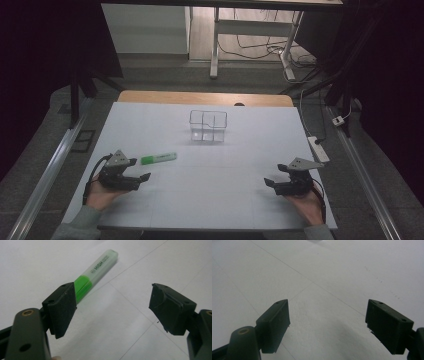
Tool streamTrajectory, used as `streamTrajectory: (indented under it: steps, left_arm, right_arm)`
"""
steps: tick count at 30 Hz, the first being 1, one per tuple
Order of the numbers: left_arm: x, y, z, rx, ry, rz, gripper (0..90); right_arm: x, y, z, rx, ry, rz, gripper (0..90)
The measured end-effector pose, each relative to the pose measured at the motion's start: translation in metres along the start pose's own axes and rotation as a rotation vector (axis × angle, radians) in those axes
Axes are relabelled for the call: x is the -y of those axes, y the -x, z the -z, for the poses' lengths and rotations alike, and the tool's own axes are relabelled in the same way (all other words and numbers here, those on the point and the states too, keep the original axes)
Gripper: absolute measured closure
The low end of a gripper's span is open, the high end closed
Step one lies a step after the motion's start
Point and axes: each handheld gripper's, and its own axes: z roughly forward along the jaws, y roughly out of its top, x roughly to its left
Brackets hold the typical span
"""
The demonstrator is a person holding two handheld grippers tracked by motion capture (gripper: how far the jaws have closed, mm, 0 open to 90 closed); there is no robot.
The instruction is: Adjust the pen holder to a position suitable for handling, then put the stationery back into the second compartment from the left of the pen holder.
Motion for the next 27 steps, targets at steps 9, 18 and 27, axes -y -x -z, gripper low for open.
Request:
streamTrajectory:
  steps: [9, 18, 27]
  left_arm:
    - [-0.013, -0.003, 0.006, -0.001, -0.026, -0.037, 21.9]
    - [-0.033, -0.009, 0.013, -0.015, -0.047, -0.083, 21.9]
    - [-0.047, -0.018, 0.011, -0.014, -0.085, -0.109, 22.6]
  right_arm:
    - [0.0, -0.001, 0.001, 0.001, 0.002, -0.001, 19.0]
    - [0.0, -0.001, 0.0, 0.006, -0.013, 0.002, 19.2]
    - [0.0, -0.001, 0.0, -0.001, -0.011, 0.004, 19.5]
